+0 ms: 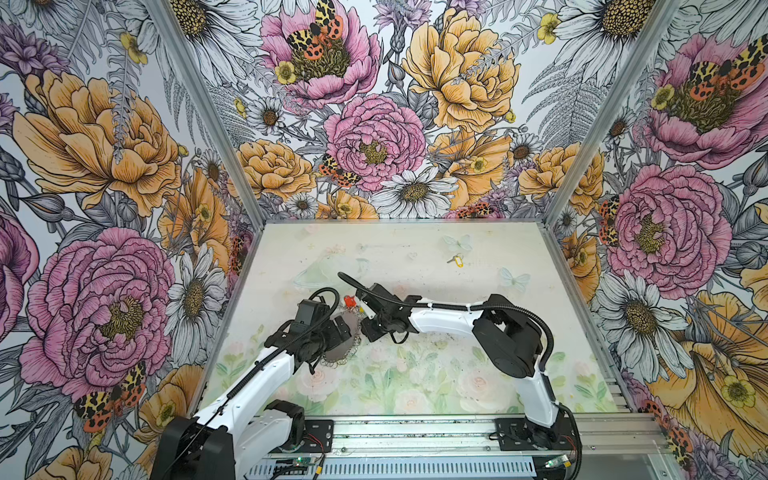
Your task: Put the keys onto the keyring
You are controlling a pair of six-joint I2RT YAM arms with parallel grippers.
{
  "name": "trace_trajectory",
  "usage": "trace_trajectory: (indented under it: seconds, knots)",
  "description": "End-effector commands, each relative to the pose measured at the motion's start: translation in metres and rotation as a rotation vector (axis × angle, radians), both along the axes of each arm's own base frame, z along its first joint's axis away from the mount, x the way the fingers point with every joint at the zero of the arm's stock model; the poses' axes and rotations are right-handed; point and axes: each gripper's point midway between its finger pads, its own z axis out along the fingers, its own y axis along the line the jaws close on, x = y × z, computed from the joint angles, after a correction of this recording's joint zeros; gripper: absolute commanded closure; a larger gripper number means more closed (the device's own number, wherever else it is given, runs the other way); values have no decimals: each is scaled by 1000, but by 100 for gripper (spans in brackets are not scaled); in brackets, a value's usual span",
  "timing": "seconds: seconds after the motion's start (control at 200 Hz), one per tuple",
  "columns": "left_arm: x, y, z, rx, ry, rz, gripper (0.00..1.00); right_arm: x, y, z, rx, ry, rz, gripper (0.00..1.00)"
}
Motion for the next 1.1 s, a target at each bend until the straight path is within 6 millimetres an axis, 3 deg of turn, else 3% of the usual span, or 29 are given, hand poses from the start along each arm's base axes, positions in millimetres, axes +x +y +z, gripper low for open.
trace_trajectory:
  seconds: [0.0,0.265,0.51,0.836,1.096]
  knots:
    - [11,-2,4,-1,-33,10,1,7,10,28,49,-86,19,66]
    - [12,-5,-8,-18,0,11,1,7,21,23,50,-88,49,60]
    - [5,-2,-19,-6,34,13,1,15,20,18,25,-110,18,65]
    - [-1,1,-27,-1,59,20,1,13,22,12,18,-100,34,60]
    - [-2,1,-28,-1,61,20,1,12,22,4,-2,-95,36,62]
